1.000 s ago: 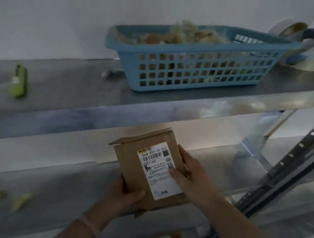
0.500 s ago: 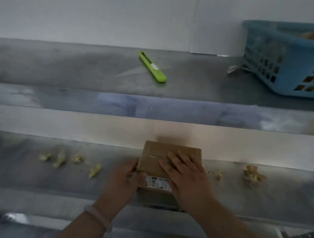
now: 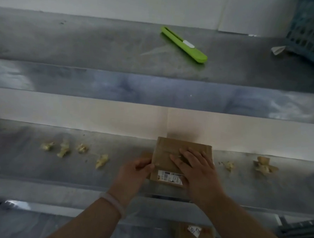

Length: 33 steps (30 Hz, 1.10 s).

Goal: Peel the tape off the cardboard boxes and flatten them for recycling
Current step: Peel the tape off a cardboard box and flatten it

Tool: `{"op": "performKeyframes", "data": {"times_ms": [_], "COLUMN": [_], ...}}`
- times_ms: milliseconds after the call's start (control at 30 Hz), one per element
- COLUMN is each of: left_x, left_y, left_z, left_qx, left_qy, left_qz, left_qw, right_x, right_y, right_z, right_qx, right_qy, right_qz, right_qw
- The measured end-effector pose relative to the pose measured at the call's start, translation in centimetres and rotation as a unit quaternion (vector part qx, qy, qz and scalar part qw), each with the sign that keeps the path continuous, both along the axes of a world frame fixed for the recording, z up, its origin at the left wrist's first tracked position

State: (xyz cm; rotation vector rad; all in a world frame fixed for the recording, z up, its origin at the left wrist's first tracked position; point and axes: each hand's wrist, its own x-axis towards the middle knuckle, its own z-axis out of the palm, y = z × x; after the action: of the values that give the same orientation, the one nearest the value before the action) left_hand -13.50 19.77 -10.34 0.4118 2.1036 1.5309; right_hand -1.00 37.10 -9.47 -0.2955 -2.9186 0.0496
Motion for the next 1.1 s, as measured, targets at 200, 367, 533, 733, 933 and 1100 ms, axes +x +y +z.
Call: {"op": "performKeyframes", "data": {"times_ms": [200,367,533,733,933,1100], "left_x": [-0.3,-0.8,-1.7,-1.8,-2.1,-1.6], "left_y": [0.1,0.0,-0.2,-0.2,0.3,-0.1], "left_z": [-0.5,-0.3,-0.3,-0.6,0.1,-0.1], "left_qx": [0.034,0.011,0.031,0.027,-0.032,-0.004], "left_qy": [-0.073,-0.071,-0.175,-0.188,-0.118,-0.116], "left_qz": [0.034,-0.013,-0.075,-0.06,-0.043,-0.01], "left_qw": [0.996,0.997,0.981,0.98,0.992,0.993], "right_x": [0.2,0.2,0.3,0.4,0.2,0.2], "right_y": [0.0,0.2,0.3,0.4,0.3,0.2], "right_z": [-0.9,-1.3,-1.6,-1.7,-1.5,-1.4], "right_qx": [0.007,0.002,-0.001,0.001,-0.001,0.008], "right_qy": [0.03,0.054,0.061,0.056,0.056,0.051], "right_qz": [0.002,0.006,0.012,0.01,0.005,0.0], "right_qw": [1.0,0.998,0.998,0.998,0.998,0.999]}}
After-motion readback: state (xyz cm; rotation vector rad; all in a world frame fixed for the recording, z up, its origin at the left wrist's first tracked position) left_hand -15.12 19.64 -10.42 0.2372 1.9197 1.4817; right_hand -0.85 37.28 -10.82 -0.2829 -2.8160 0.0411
